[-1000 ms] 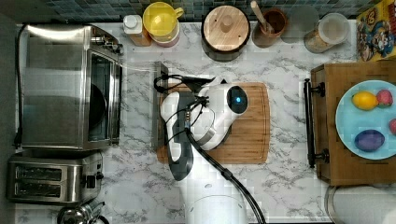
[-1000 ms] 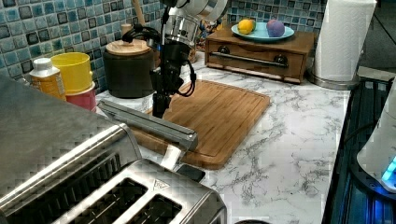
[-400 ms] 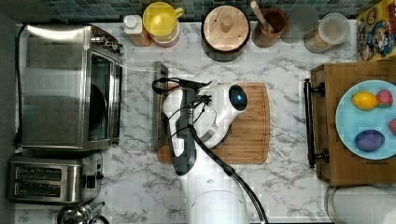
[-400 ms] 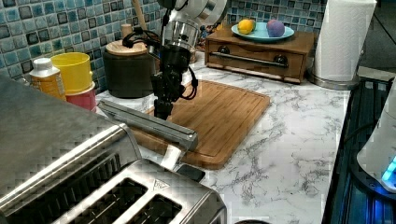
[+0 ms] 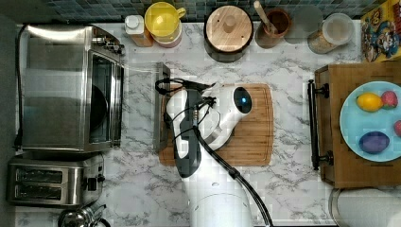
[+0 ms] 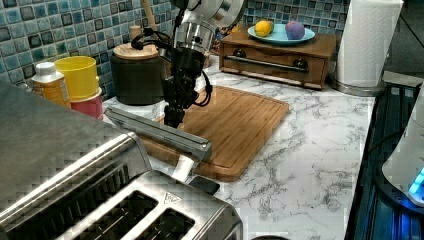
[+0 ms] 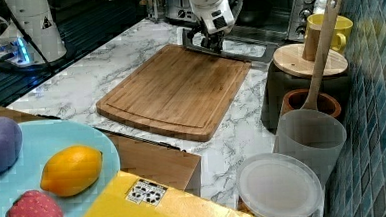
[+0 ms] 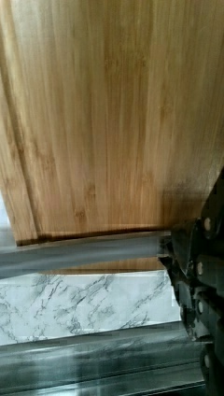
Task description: Close the oven.
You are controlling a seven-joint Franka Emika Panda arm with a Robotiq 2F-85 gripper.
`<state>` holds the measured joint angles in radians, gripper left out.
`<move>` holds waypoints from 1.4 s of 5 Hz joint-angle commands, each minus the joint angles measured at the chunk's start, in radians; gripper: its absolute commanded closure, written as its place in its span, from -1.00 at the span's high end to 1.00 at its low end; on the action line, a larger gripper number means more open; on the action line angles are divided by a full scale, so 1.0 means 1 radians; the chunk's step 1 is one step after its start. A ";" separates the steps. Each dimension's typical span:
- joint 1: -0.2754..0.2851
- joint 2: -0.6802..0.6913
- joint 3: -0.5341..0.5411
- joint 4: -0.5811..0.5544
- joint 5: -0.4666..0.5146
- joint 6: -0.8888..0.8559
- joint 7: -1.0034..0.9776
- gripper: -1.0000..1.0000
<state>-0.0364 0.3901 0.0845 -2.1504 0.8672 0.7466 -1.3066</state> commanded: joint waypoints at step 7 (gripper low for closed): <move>0.179 -0.169 0.163 0.241 -0.009 0.008 0.276 -1.00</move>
<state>-0.0177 0.3516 0.1081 -2.1543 0.8608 0.7622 -1.1211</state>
